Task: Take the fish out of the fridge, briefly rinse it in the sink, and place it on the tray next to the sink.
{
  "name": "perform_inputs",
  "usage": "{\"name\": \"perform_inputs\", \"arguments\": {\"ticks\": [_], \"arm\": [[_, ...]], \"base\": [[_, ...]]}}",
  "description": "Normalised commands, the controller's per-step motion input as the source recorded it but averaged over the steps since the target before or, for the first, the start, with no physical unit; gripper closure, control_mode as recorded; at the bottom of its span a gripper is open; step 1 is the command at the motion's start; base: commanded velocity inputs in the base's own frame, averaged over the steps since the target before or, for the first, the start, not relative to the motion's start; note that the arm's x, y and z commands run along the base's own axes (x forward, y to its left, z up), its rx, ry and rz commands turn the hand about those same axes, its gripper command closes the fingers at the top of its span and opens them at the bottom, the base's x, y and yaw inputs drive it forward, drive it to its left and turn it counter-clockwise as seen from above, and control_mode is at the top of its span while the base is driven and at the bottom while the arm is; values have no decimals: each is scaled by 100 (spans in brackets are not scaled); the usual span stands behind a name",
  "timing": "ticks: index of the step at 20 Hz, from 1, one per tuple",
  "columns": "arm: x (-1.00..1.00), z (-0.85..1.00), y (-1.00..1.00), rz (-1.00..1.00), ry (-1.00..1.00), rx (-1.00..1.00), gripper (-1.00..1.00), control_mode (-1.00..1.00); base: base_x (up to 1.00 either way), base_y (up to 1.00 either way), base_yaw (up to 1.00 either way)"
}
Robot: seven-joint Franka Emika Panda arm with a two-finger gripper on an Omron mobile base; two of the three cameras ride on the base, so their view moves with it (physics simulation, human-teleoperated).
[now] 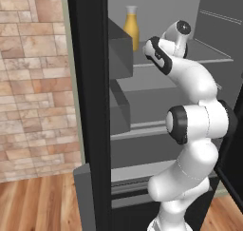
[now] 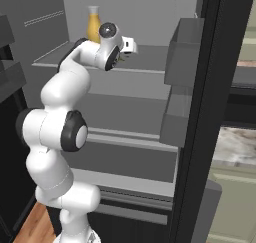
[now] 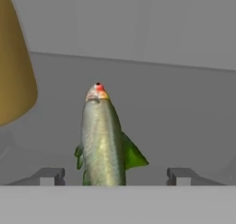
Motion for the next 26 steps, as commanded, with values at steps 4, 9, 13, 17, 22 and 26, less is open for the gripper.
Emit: {"name": "perform_inputs", "arguments": {"ticks": [4, 9, 13, 17, 22, 26], "arm": [[5, -8, 0, 0, 0, -2, 100, -100], [-9, 0, 0, 0, 0, 0, 100, -100], [-55, 0, 4, 0, 0, 0, 100, -100], [-100, 21, 14, 0, 0, 8, 100, -100], [-100, 42, 22, 0, 1, 12, 100, -100], [-100, 27, 23, 0, 0, 8, 100, -100]], "base": [[0, 0, 0], [0, 0, 0], [0, 0, 0], [0, 0, 0], [0, 0, 0], [0, 0, 0]]}}
